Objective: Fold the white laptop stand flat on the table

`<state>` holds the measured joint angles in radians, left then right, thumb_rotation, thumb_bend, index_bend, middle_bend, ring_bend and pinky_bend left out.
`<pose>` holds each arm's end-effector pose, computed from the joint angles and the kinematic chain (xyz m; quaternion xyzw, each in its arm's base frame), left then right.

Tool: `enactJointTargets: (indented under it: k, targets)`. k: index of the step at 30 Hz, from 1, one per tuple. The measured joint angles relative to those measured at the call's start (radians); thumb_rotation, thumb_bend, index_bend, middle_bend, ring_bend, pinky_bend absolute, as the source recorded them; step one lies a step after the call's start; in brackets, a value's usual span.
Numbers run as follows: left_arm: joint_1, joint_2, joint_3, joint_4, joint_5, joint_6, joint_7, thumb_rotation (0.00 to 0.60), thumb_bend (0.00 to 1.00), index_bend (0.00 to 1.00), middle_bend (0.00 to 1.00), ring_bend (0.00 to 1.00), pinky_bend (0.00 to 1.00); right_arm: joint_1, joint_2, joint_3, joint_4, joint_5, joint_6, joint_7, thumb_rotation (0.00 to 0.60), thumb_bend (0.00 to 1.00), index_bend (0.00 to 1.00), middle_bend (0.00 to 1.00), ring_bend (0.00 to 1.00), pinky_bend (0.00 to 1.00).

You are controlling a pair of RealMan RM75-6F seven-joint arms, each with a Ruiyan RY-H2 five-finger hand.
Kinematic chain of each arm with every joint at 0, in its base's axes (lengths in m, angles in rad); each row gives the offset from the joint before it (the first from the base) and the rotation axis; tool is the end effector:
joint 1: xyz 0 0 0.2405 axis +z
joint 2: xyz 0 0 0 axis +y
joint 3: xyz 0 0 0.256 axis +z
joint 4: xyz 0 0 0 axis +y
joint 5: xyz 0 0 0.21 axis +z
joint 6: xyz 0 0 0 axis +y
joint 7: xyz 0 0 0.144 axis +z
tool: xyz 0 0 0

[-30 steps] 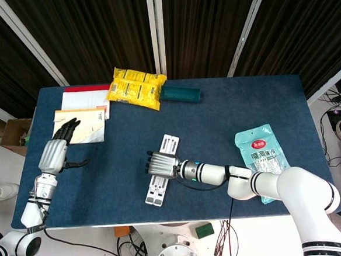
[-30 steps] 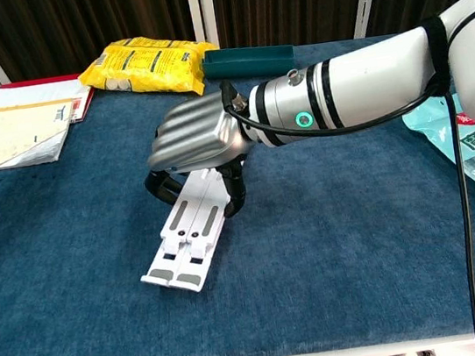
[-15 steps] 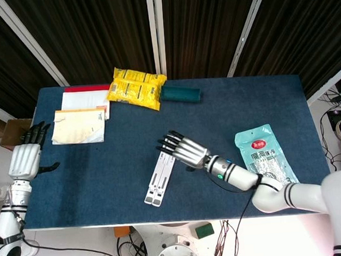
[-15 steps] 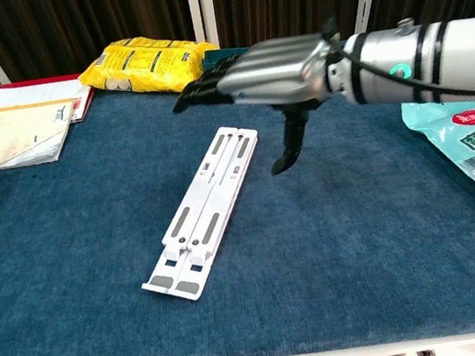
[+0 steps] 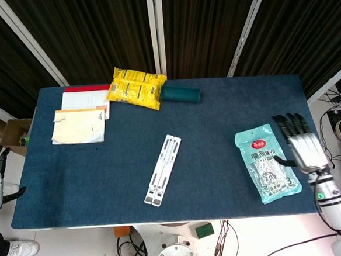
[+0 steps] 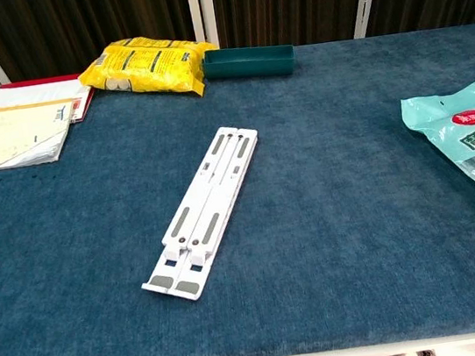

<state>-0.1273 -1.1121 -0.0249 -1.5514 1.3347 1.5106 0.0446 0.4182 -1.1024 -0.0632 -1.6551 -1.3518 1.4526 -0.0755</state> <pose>-0.3371 0.1895 0.1784 -0.5674 -0.3744 -0.3410 0.6493 -0.2655 -0.2546 0.1498 0.6520 -0.3411 0.3957 0.5495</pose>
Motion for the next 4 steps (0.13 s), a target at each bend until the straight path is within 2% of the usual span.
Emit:
enactJointTargets:
  k: [4]
  targets:
    - [0.060,-0.008,0.030,-0.024,0.066,0.091,0.006,0.600,0.00,0.06,0.00,0.00,0.12,-0.127,0.059,-0.035,0.000,-0.006,0.090,0.114,0.600,0.09,0.00,0.11,0.00,0.00]
